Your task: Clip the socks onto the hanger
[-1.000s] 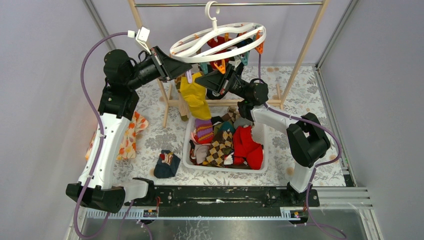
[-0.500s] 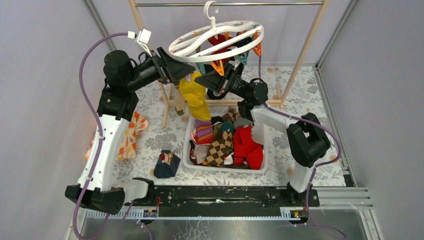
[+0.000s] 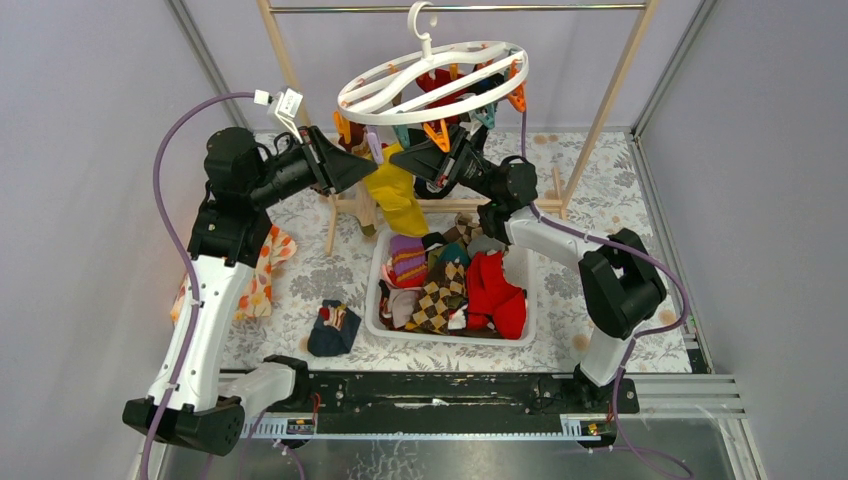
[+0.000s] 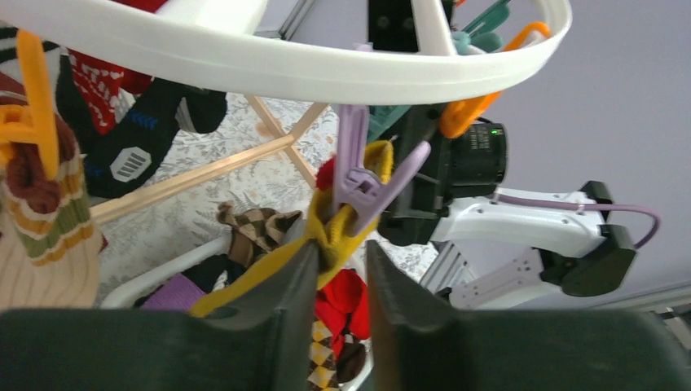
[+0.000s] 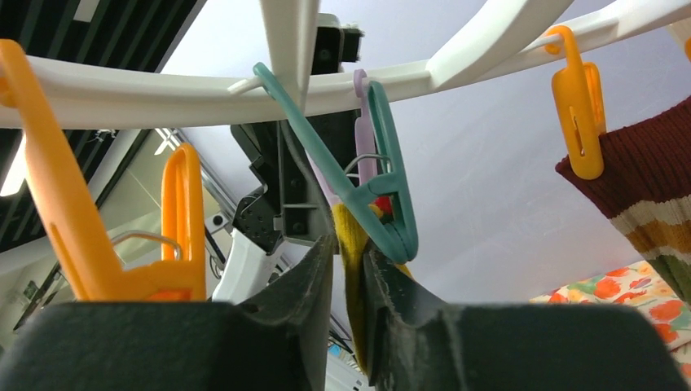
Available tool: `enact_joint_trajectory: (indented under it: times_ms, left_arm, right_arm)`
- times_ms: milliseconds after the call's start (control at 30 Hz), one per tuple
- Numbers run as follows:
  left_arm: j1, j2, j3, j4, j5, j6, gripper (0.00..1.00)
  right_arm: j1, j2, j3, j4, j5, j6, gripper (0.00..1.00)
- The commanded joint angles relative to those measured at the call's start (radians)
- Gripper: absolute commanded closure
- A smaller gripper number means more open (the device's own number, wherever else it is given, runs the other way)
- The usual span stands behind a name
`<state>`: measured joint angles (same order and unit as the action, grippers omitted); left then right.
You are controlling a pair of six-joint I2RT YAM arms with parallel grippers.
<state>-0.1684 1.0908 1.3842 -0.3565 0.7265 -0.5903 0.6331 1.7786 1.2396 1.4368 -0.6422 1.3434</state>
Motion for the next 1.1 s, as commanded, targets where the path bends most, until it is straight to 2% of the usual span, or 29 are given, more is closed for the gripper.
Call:
enact_joint_trajectory:
  times_ms: [0, 100, 200, 267, 500, 733, 900, 1067]
  left_arm:
    - [0.001, 0.006, -0.003, 0.038, -0.005, 0.014, 0.80]
    - [0.001, 0.004, 0.014, 0.035, -0.042, 0.020, 0.93]
    - [0.002, -0.007, 0.049, -0.001, -0.088, 0.068, 0.97]
    - [0.001, -0.015, 0.074, -0.026, -0.112, 0.102, 0.97]
    - [0.001, -0.026, 0.124, -0.086, -0.159, 0.153, 0.99]
    - [0.001, -0.029, 0.127, -0.110, -0.159, 0.165, 0.99]
    - [0.001, -0.034, 0.132, -0.144, -0.180, 0.195, 0.99]
    - [0.001, -0.046, 0.139, -0.184, -0.226, 0.244, 0.99]
  right_arm:
    - [0.007, -0.083, -0.033, -0.001, 0.045, -0.057, 0.67]
    - [0.005, -0.134, -0.099, -0.067, 0.098, -0.131, 0.57]
    - [0.004, -0.209, -0.180, -0.182, 0.185, -0.249, 0.27]
    - [0.005, -0.259, -0.237, -0.245, 0.262, -0.318, 0.23]
    - [0.006, -0.333, -0.290, -0.304, 0.455, -0.484, 0.24]
    - [0.045, -0.267, -0.188, -0.249, 0.450, -0.566, 0.25]
    - [0.067, -0.192, -0.123, -0.145, 0.404, -0.534, 0.26]
    - [0.079, -0.152, -0.075, -0.123, 0.410, -0.534, 0.30]
